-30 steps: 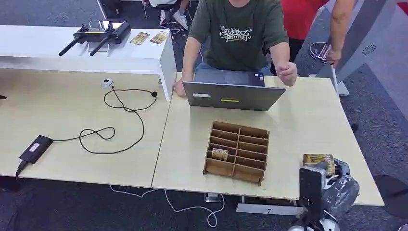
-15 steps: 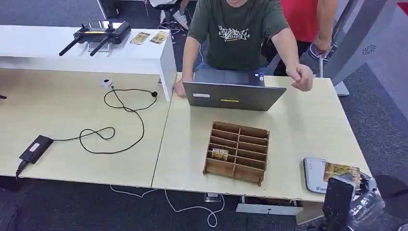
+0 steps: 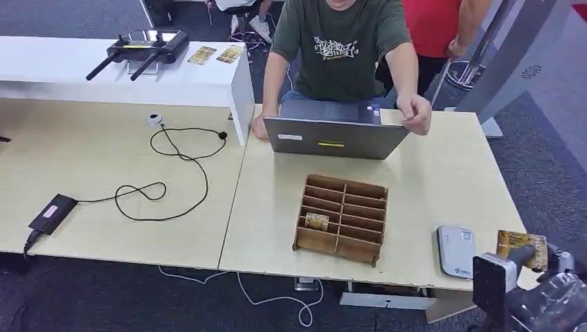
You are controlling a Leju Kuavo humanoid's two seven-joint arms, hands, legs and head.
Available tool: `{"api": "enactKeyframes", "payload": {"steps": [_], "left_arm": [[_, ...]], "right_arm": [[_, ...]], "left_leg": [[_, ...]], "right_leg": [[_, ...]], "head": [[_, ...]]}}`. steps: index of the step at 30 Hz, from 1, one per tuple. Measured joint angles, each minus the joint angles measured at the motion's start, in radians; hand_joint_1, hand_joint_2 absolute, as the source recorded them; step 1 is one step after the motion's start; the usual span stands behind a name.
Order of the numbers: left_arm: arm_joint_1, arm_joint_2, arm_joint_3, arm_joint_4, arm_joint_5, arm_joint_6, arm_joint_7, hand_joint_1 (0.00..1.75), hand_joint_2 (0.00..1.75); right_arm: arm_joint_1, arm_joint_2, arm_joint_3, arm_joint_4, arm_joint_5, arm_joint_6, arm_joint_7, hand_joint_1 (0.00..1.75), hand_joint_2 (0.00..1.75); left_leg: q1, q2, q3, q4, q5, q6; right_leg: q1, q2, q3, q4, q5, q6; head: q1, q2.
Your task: Pass the card to the sensor for recognition and then transmit it.
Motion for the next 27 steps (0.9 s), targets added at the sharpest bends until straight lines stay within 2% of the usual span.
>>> {"api": "enactKeyframes", "payload": {"steps": [8, 15, 22, 27], "left_arm": [[-0.004, 0.000, -0.002, 0.000, -0.003, -0.028, -0.009, 0.00, 0.00], [-0.008, 0.000, -0.008, 0.000, -0.014, -0.031, -0.011, 0.00, 0.00], [-0.008, -0.002, -0.028, 0.000, -0.030, -0.030, -0.019, 0.00, 0.00], [-0.010, -0.002, -0.044, 0.000, -0.035, -0.034, -0.018, 0.00, 0.00]], "right_arm": [[-0.121, -0.008, -0.010, 0.026, 0.159, 0.000, -0.018, 1.75, 1.75], [-0.271, -0.002, -0.003, 0.108, 0.291, 0.000, 0.015, 1.75, 1.75], [-0.391, 0.018, 0.042, 0.193, 0.390, 0.001, 0.077, 1.75, 1.75], [-0.473, 0.025, 0.100, 0.273, 0.462, 0.001, 0.153, 1.75, 1.75]], "left_leg": [[0.000, 0.000, 0.000, 0.000, 0.001, -0.001], [0.000, -0.001, 0.000, 0.000, 0.002, -0.001], [0.000, 0.000, 0.000, 0.000, 0.002, -0.001], [0.000, 0.000, 0.001, 0.000, 0.003, -0.002]], "right_leg": [[0.000, 0.000, 0.000, 0.000, 0.001, -0.001], [0.000, -0.001, 0.000, 0.001, 0.001, -0.001], [0.000, -0.001, -0.001, 0.001, 0.002, -0.002], [0.000, 0.000, -0.001, 0.001, 0.002, -0.002]], "head": [[0.000, 0.000], [0.000, 0.000], [0.000, 0.000], [0.000, 0.000]]}}
